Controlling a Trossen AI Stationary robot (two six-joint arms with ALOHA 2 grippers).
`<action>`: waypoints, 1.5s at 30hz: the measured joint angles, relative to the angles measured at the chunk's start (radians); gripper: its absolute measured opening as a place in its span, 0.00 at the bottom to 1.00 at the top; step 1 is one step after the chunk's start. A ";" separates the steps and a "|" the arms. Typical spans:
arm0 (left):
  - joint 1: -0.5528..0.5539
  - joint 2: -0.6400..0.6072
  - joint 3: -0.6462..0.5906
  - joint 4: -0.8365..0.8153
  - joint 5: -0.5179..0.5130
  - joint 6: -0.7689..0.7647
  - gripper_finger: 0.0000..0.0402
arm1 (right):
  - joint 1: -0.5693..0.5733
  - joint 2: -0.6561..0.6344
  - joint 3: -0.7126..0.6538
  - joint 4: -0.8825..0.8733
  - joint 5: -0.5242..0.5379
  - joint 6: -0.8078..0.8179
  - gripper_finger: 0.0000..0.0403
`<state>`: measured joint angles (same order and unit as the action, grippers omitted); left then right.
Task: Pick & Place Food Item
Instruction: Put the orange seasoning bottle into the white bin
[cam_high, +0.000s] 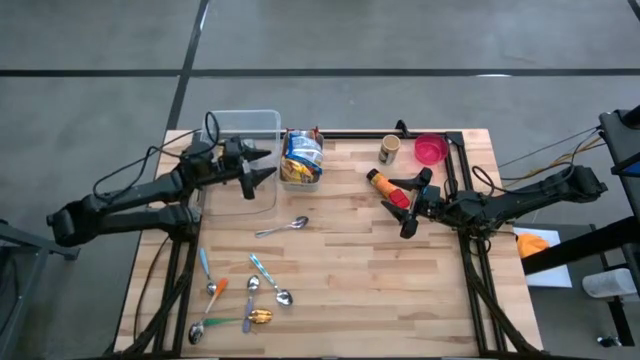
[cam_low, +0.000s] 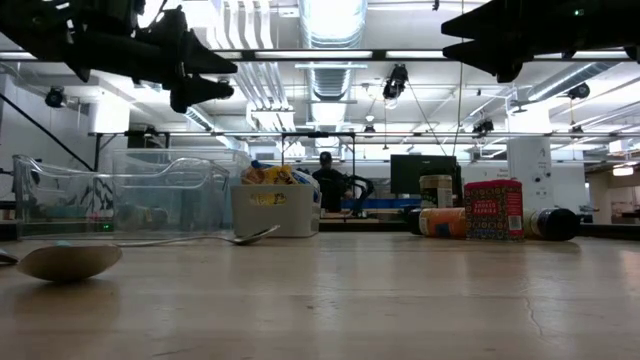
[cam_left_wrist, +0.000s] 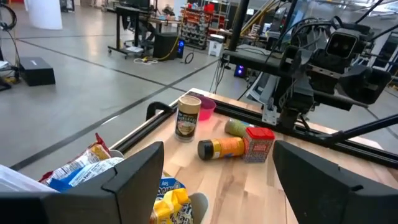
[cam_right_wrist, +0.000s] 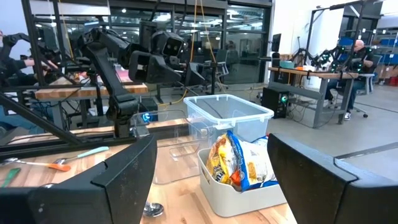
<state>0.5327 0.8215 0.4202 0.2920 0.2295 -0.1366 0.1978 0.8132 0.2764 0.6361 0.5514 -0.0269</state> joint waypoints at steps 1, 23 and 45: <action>0.000 0.000 0.000 -0.001 0.000 -0.001 0.76 | 0.000 0.000 0.000 0.000 0.000 0.000 0.75; 0.000 0.000 0.000 -0.067 0.000 -0.002 0.76 | 0.000 0.006 0.000 -0.132 0.000 -0.262 0.75; 0.000 0.000 0.000 -0.113 0.000 -0.004 0.76 | 0.000 0.008 0.034 0.041 -0.001 -0.070 0.75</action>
<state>0.5327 0.8219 0.4202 0.1795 0.2295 -0.1410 0.1974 0.8207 0.3108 0.6768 0.5502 -0.0971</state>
